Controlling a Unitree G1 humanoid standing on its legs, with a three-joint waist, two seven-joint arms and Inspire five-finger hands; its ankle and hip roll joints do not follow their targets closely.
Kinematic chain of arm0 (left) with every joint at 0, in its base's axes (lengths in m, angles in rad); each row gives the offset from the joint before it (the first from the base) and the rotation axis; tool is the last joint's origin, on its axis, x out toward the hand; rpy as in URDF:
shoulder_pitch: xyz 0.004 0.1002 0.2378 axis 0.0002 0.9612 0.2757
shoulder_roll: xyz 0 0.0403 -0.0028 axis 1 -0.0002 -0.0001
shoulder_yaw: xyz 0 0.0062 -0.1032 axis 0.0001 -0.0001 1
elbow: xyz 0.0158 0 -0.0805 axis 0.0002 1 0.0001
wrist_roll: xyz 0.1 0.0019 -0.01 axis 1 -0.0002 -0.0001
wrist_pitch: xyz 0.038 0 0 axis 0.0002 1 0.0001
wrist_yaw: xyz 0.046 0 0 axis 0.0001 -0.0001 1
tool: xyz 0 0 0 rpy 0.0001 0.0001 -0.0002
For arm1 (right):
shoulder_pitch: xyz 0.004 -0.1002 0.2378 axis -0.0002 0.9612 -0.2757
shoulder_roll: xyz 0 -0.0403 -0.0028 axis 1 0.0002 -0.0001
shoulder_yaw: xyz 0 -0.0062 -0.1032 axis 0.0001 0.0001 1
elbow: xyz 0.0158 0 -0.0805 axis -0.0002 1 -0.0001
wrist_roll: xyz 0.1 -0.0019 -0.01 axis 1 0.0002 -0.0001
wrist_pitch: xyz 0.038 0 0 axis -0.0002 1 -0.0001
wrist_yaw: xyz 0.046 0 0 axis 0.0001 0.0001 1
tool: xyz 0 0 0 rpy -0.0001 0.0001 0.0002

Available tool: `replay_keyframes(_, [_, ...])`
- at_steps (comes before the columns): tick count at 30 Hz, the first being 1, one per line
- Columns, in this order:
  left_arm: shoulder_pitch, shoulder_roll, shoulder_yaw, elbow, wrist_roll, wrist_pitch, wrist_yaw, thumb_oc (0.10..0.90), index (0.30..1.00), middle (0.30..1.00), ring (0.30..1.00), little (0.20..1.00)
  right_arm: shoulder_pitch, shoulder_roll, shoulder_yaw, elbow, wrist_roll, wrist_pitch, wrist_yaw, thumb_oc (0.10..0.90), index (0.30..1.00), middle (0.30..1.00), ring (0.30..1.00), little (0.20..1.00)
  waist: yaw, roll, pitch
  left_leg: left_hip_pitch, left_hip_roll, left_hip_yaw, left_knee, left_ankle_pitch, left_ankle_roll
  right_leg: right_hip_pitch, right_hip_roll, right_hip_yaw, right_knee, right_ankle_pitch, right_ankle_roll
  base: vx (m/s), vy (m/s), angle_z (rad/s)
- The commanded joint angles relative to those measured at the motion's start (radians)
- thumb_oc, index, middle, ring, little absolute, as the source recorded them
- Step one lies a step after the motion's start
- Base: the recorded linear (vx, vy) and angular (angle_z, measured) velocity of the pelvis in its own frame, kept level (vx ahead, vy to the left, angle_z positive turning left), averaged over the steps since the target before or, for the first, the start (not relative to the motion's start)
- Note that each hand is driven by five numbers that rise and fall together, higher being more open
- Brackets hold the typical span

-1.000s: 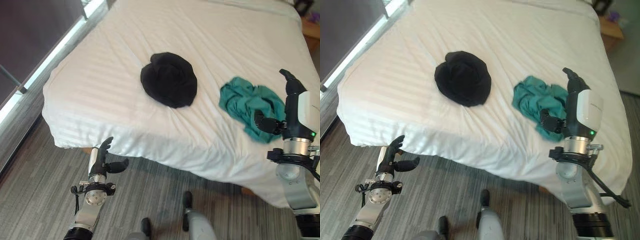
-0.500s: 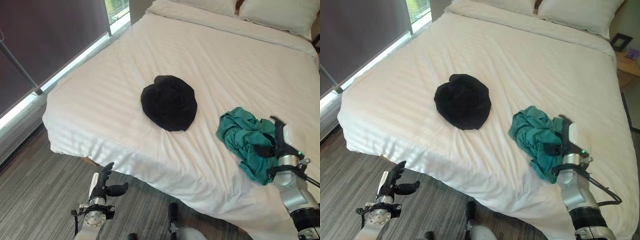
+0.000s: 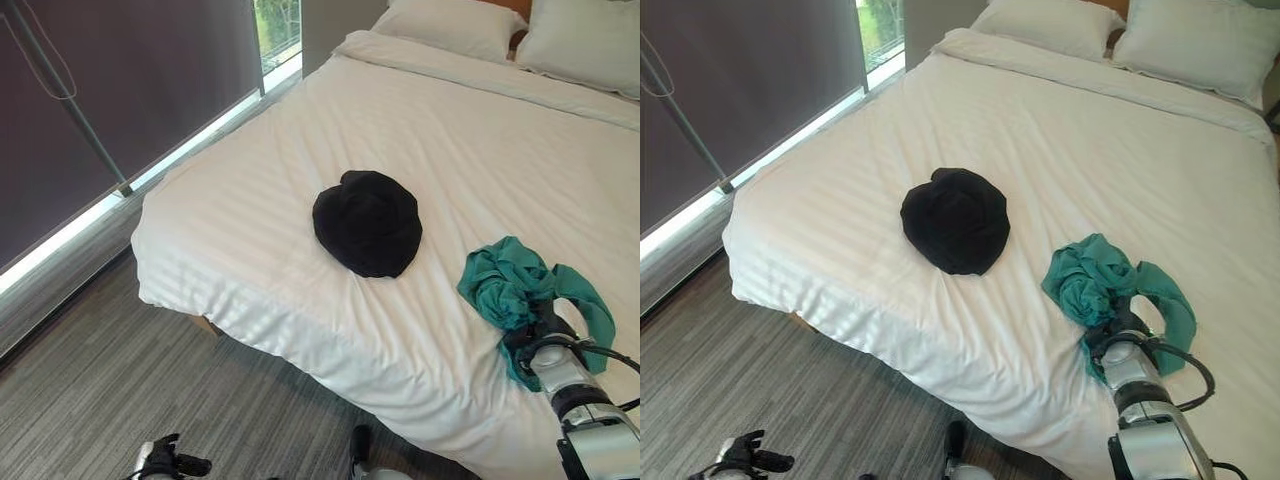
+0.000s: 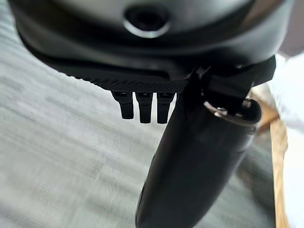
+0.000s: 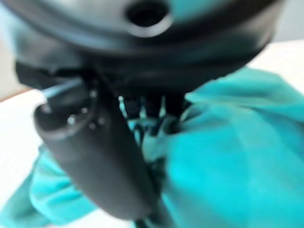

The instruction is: Pick up bed clothes into laundry basket.

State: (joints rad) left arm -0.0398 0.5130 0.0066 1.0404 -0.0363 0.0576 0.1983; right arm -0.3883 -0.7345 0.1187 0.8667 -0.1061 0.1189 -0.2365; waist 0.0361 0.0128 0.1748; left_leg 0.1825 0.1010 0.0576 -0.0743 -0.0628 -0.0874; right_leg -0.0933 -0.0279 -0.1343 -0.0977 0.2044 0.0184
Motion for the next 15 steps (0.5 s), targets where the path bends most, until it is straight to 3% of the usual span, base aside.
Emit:
replay_keyframes(1, [-0.168,0.302,0.035,-0.162,0.069,-0.114,0.119,0.800,0.900,0.900,0.900,0.900,-0.007,-0.100,-0.019,-0.136,0.023,-0.109,-0.049,0.400,0.300,0.300,0.300,0.300,-0.029,0.009,-0.044,-0.113,0.029,0.046,-0.013,0.067,-0.040,0.129,-0.090,0.022,0.023,-0.201,0.100,0.05,-0.155,-0.05])
replay_keyframes(2, [-0.202,0.464,0.093,-0.275,0.125,-0.112,0.172,0.800,0.900,0.900,0.900,0.900,0.062,-0.156,-0.079,-0.222,0.030,-0.137,-0.054,0.400,0.300,0.300,0.300,0.300,-0.037,0.017,-0.046,-0.093,0.050,0.056,-0.013,0.068,-0.050,0.139,-0.075,0.030,0.026,-0.214,0.099,0.02,-0.108,-0.07])
replay_keyframes(3, [-0.202,0.465,0.094,-0.277,0.126,-0.111,0.171,0.800,0.900,0.900,0.900,0.900,0.065,-0.155,-0.082,-0.224,0.029,-0.136,-0.053,0.400,0.300,0.300,0.300,0.300,-0.036,0.016,-0.047,-0.096,0.050,0.056,-0.013,0.072,-0.050,0.136,-0.075,0.031,0.025,-0.209,0.098,0.04,-0.166,-0.05])
replay_keyframes(6, [-0.312,0.618,0.171,-0.494,0.151,-0.088,0.258,0.800,0.900,0.900,0.900,0.900,0.172,-0.179,-0.164,-0.293,0.025,-0.152,-0.065,0.400,0.300,0.300,0.300,0.300,-0.048,0.017,-0.042,-0.077,0.087,0.065,0.009,0.104,-0.061,0.161,-0.052,0.041,0.028,-0.236,0.089,0.00,-0.173,-0.07])
replay_keyframes(8, [-0.423,0.673,0.155,-0.549,0.134,-0.098,0.302,0.800,0.900,0.900,0.900,0.900,0.207,-0.175,-0.198,-0.312,0.025,-0.152,-0.076,0.400,0.300,0.300,0.300,0.300,-0.057,-0.001,-0.024,-0.131,0.102,0.047,0.127,0.125,-0.061,0.168,-0.048,0.046,0.032,-0.237,0.075,-0.06,-0.195,0.01])
replay_keyframes(10, [-0.527,0.677,0.126,-0.612,0.107,-0.121,0.355,0.800,0.900,0.900,0.900,0.900,0.236,-0.161,-0.211,-0.346,0.029,-0.154,-0.084,0.400,0.300,0.300,0.300,0.300,-0.065,-0.016,0.000,-0.184,0.095,-0.003,0.225,0.176,-0.057,0.165,-0.047,0.060,0.046,-0.230,0.064,-0.02,-0.134,-0.28])
replay_keyframes(12, [-0.626,0.617,0.073,-0.715,0.099,-0.125,0.399,0.800,0.900,0.900,0.900,0.900,0.237,-0.119,-0.203,-0.331,0.020,-0.143,-0.101,0.400,0.300,0.300,0.300,0.300,-0.064,-0.037,0.011,-0.228,0.040,-0.061,0.255,0.116,-0.031,0.172,-0.051,0.094,0.054,-0.239,0.066,0.05,-0.084,-0.46])
replay_keyframes(13, [-0.637,0.616,0.064,-0.714,0.101,-0.123,0.400,0.800,0.900,0.900,0.900,0.900,0.238,-0.118,-0.207,-0.329,0.020,-0.144,-0.102,0.400,0.300,0.300,0.300,0.300,-0.059,-0.040,0.011,-0.233,0.038,-0.060,0.255,0.122,-0.029,0.166,-0.053,0.095,0.054,-0.234,0.067,0.11,-0.008,-0.75])
replay_keyframes(14, [-0.695,0.562,0.012,-0.753,0.129,-0.123,0.400,0.800,0.900,0.900,0.900,0.900,0.201,-0.102,-0.182,-0.300,0.025,-0.143,-0.111,0.400,0.300,0.300,0.300,0.300,-0.041,-0.036,0.014,-0.235,-0.048,-0.174,0.197,0.060,-0.013,0.168,-0.036,0.146,0.059,-0.243,0.067,0.07,0.010,-0.81])
replay_keyframes(15, [-0.698,0.563,0.010,-0.752,0.129,-0.123,0.400,0.800,0.900,0.900,0.900,0.900,0.201,-0.102,-0.183,-0.299,0.025,-0.143,-0.111,0.400,0.300,0.300,0.300,0.300,-0.041,-0.036,0.014,-0.235,-0.048,-0.174,0.195,0.062,-0.013,0.167,-0.037,0.146,0.059,-0.243,0.067,0.14,0.002,-0.90])
